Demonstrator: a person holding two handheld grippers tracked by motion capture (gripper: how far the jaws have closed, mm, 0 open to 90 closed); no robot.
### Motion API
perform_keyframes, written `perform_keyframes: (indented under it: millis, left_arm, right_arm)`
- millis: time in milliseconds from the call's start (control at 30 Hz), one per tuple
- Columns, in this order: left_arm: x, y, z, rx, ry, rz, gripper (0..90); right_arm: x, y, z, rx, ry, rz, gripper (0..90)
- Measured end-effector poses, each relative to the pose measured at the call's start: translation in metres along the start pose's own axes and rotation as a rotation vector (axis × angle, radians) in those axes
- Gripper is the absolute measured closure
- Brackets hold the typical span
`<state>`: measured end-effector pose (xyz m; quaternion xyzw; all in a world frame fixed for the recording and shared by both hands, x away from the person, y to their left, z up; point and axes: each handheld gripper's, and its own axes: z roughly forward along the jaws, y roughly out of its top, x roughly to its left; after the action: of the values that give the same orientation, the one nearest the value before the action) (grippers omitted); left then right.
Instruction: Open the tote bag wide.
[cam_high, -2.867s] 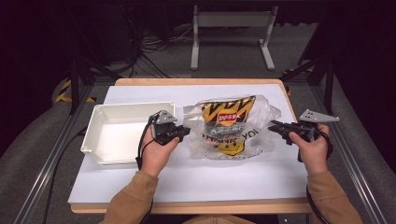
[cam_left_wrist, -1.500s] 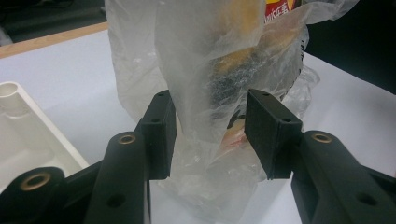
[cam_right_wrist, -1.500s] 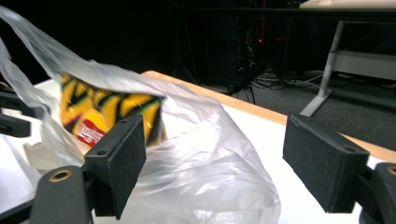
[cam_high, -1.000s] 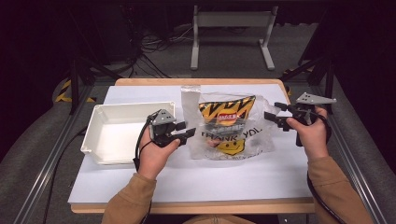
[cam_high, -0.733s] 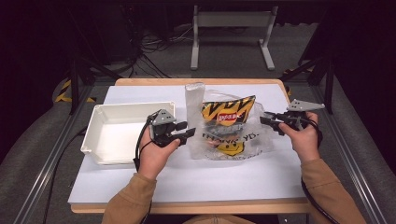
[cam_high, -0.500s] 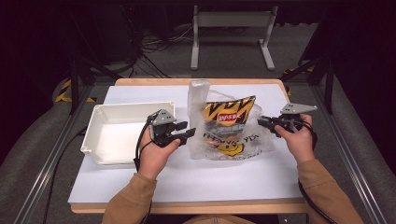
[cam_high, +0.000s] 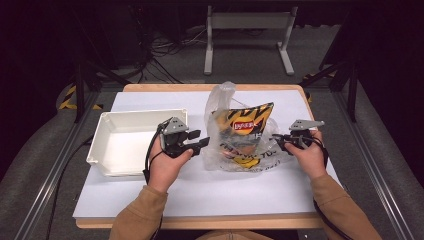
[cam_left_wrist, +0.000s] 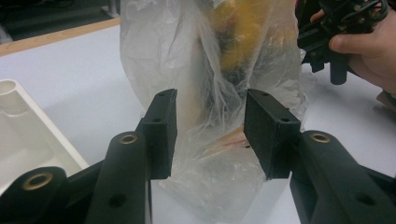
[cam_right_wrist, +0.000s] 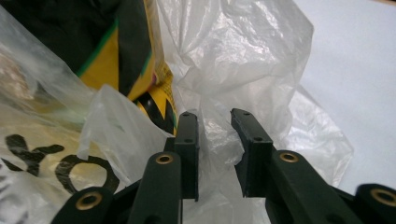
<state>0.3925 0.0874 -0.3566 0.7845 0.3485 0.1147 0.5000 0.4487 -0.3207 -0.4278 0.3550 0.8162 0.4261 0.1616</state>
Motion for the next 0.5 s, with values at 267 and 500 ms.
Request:
perform_keyframes:
  millis: [267, 500]
  left_arm:
    - [0.000, 0.001, -0.001, -0.001, -0.001, 0.005, 54.6]
    - [-0.001, 0.003, -0.004, -0.012, 0.001, 0.010, 53.9]
  right_arm:
    - [0.003, -0.006, 0.009, 0.043, -0.022, -0.028, 69.0]
    - [0.006, -0.008, 0.013, 0.055, -0.038, -0.035, 62.0]
